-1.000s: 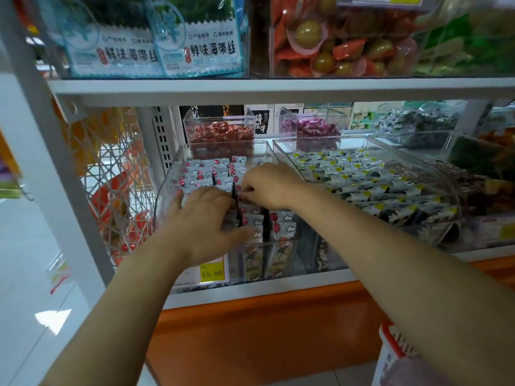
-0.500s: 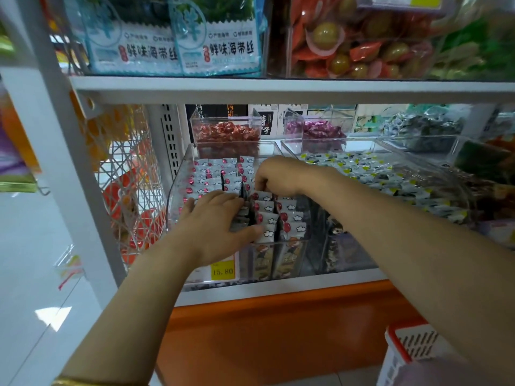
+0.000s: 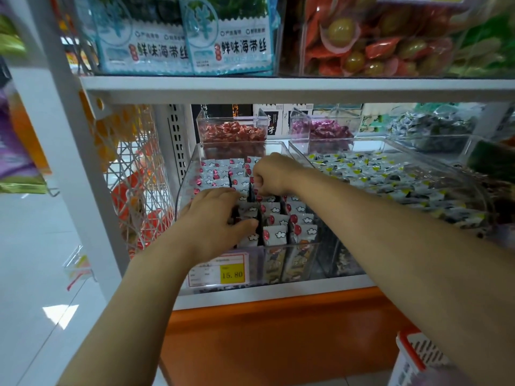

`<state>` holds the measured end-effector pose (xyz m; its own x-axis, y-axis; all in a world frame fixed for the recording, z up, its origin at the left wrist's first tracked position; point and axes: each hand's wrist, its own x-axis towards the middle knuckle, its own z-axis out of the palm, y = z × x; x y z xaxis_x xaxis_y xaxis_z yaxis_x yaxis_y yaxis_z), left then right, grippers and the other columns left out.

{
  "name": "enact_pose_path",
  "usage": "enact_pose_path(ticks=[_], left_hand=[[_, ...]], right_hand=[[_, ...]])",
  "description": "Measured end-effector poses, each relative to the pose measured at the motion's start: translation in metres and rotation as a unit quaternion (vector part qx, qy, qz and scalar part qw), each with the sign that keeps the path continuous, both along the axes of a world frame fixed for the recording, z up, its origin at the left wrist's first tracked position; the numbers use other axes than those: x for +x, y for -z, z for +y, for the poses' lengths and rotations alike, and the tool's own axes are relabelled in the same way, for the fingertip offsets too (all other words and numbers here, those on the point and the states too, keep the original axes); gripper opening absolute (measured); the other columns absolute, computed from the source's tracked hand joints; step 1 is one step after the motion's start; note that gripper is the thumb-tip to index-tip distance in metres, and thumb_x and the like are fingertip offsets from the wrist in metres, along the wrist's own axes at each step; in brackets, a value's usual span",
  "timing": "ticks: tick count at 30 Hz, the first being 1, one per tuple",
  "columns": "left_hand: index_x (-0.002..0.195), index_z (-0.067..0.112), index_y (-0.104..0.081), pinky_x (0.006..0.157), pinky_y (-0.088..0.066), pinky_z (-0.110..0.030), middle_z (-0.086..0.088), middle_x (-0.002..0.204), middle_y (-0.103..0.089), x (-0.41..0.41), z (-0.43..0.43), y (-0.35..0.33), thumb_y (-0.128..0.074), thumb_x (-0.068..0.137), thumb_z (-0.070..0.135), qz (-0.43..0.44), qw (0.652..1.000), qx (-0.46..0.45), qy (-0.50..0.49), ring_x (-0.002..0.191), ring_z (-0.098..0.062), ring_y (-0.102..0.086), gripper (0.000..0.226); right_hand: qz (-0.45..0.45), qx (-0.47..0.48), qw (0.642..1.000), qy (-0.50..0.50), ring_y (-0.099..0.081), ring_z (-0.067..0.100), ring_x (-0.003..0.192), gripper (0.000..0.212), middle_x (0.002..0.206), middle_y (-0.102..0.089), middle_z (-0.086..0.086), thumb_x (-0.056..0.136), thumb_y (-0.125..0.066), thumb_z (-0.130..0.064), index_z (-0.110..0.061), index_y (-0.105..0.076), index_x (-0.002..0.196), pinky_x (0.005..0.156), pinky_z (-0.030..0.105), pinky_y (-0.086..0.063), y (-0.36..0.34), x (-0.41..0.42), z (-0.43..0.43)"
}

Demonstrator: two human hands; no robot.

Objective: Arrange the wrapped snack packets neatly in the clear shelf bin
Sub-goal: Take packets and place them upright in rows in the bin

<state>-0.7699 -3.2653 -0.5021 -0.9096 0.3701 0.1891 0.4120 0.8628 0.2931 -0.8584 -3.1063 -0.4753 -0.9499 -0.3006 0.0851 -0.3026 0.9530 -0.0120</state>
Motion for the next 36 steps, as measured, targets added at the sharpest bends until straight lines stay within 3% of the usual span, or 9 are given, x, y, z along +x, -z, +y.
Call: enact_pose_path(ticks=[4,8,12,17,21,25,31,33,36], left_hand=[[0.135,0.013,-0.042,0.104,-0.029,-0.035,-0.007,0.141,-0.043,0.003,0.004,-0.004,-0.05,0.089,0.046,0.006,0.999,0.033,-0.004,0.13,-0.024,-0.033,0.057],[0.143,0.014,-0.035,0.111,-0.027,-0.037,-0.006,0.147,-0.038,0.001,0.004,-0.005,-0.052,0.09,0.042,0.006,0.999,0.051,-0.009,0.135,-0.024,-0.03,0.061],[0.132,0.011,-0.045,0.102,-0.035,-0.035,-0.009,0.135,-0.047,0.002,0.005,-0.006,-0.054,0.091,0.035,0.009,0.996,0.082,-0.016,0.124,-0.025,-0.041,0.049],[0.14,0.011,-0.039,0.103,-0.029,-0.026,-0.008,0.144,-0.042,0.007,0.007,-0.01,-0.054,0.093,0.026,0.055,0.988,0.142,-0.035,0.13,-0.022,-0.038,0.052],[0.14,0.011,-0.041,0.106,-0.035,-0.033,-0.009,0.144,-0.042,0.008,0.008,-0.013,-0.051,0.095,0.018,0.072,0.972,0.221,-0.047,0.129,-0.021,-0.042,0.047],[0.14,0.013,-0.039,0.087,-0.043,-0.028,-0.003,0.139,-0.047,0.011,0.013,-0.015,-0.05,0.095,0.017,0.057,0.952,0.298,-0.035,0.114,-0.011,-0.05,0.046],[0.126,0.019,-0.055,0.085,-0.055,-0.044,-0.006,0.104,-0.066,0.019,0.02,-0.015,-0.051,0.094,0.023,-0.04,0.923,0.382,-0.009,0.091,-0.021,-0.066,0.032],[0.113,0.018,-0.063,0.075,-0.059,-0.035,-0.004,0.096,-0.068,0.019,0.02,-0.014,-0.052,0.094,0.023,-0.076,0.897,0.435,-0.007,0.082,-0.01,-0.068,0.022],[0.1,0.015,-0.067,0.066,-0.055,-0.019,-0.002,0.092,-0.07,0.017,0.021,-0.011,-0.052,0.094,0.023,-0.128,0.849,0.513,-0.008,0.081,-0.01,-0.069,0.017]], right_hand=[[-0.02,-0.051,0.999,-0.002,-0.061,0.03,0.099,0.013,0.106,-0.065,0.018,0.087,-0.053,-0.001,0.001,-0.064,0.094,0.085,0.038,-0.049,-0.007,0.004,0.005],[0.052,-0.127,0.99,0.009,-0.057,0.024,0.092,0.004,0.1,-0.062,0.009,0.087,-0.06,-0.006,-0.008,-0.057,0.084,0.078,0.032,-0.044,-0.01,0.01,0.011],[0.025,-0.103,0.994,-0.015,-0.05,0.018,0.086,0.013,0.093,-0.056,0.002,0.087,-0.062,-0.011,-0.017,-0.052,0.081,0.075,0.029,-0.039,-0.007,0.018,0.014],[0.125,-0.222,0.967,-0.017,-0.054,0.018,0.083,0.008,0.088,-0.056,-0.001,0.088,-0.061,-0.01,-0.014,-0.056,0.083,0.076,0.034,-0.046,-0.013,0.035,0.018],[0.225,-0.332,0.915,-0.034,-0.053,0.015,0.074,0.011,0.079,-0.052,-0.007,0.088,-0.061,-0.011,-0.016,-0.054,0.08,0.066,0.029,-0.044,-0.015,0.062,0.026],[0.278,-0.473,0.836,-0.023,-0.05,-0.001,0.068,0.011,0.075,-0.051,-0.012,0.088,-0.061,-0.007,-0.013,-0.055,0.082,0.065,0.012,-0.04,-0.014,0.094,0.035],[0.134,-0.672,0.727,0.03,-0.059,0.008,0.064,0.003,0.081,-0.062,0.006,0.09,-0.059,-0.005,-0.005,-0.06,0.087,0.054,0.019,-0.053,-0.002,0.116,0.045],[0.109,-0.701,0.704,0.039,-0.061,0.003,0.063,0.007,0.08,-0.063,0.004,0.09,-0.059,-0.005,-0.008,-0.06,0.084,0.054,0.019,-0.054,0.001,0.118,0.046],[0.08,-0.698,0.709,0.051,-0.06,0.002,0.059,0.008,0.076,-0.063,0.001,0.09,-0.059,-0.01,-0.009,-0.062,0.083,0.051,0.021,-0.053,0.004,0.118,0.05]])
